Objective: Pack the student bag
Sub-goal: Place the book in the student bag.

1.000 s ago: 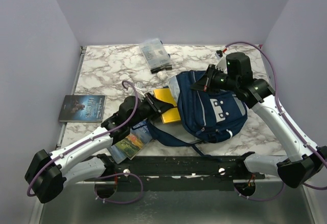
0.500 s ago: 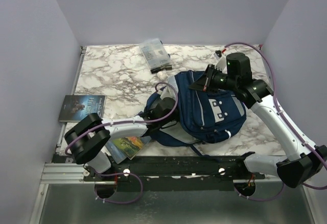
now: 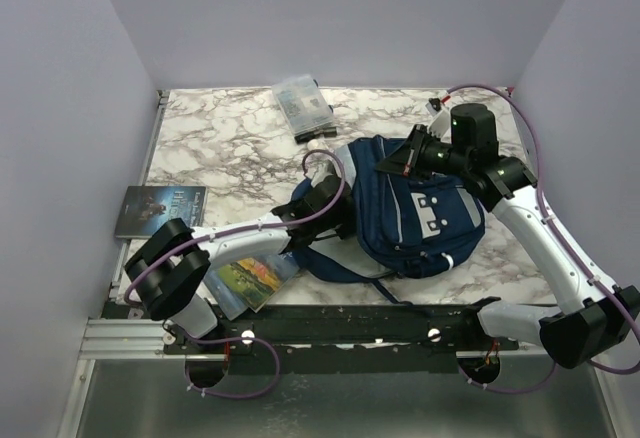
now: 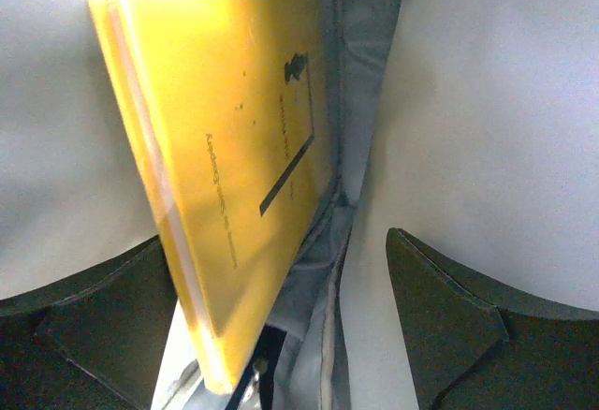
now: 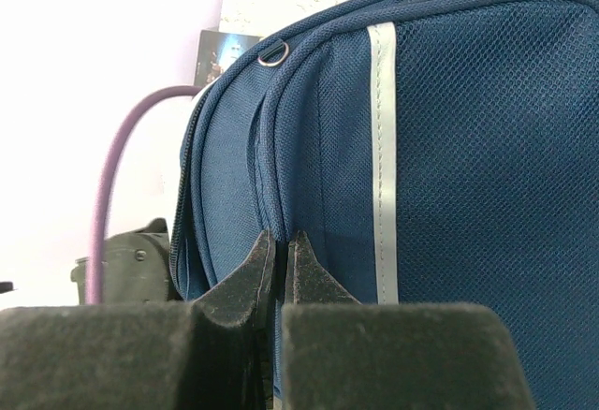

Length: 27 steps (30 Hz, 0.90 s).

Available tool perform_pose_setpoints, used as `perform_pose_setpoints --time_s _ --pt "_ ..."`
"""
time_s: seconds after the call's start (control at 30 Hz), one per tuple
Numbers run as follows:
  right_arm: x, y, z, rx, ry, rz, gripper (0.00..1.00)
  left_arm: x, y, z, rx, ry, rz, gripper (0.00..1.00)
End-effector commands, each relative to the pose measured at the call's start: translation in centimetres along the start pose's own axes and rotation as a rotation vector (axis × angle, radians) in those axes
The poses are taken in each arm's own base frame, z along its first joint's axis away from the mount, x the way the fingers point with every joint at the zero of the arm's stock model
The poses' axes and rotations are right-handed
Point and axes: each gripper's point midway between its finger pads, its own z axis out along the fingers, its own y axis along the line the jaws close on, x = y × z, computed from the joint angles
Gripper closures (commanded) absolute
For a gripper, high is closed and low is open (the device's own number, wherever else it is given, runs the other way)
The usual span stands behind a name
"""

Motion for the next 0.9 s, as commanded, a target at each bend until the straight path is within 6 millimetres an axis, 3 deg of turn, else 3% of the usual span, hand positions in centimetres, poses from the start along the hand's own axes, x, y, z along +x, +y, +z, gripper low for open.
perform_pose_setpoints --time_s 0.0,0.2,0.33,0.5,0.63,0.67,0.77,0.87 --pt "-1.4 2.2 -1.3 -0.107 -0.056 -0.041 1.00 -0.5 -2.0 -3.1 -0.060 0.068 0.068 0.09" --pt "-1.7 2.0 -1.6 -0.096 -0.066 -0.045 1.00 -0.7 -1.5 -2.3 -0.078 0.130 0.048 0.12" --pt "-1.9 0.6 -1.7 -0.031 -0.083 -0.055 1.00 -0.1 -1.7 -2.5 -0.073 0.169 0.127 0.12" --pt "-2.7 -4.6 -2.7 0.238 -0.156 -0.115 1.00 -1.2 0.2 -7.3 0.017 0.074 0.280 0.02" --pt "-2.8 -8.3 -4.2 0.422 -0.200 -0.165 1.00 -1.3 1.2 -11.6 0.086 0.133 0.328 0.01" --pt "-2.5 -8.6 -4.2 0.430 -0.185 -0.181 0.96 -1.4 1.9 -12.6 0.068 0.144 0.336 0.02" --pt "-1.6 -8.6 -3.8 0.400 -0.141 -0.215 0.64 -3.7 4.3 -15.6 -0.036 0.079 0.358 0.02" --pt "-1.0 -8.4 -3.3 0.363 -0.110 -0.240 0.48 -8.9 9.1 -19.2 -0.253 -0.124 0.222 0.02"
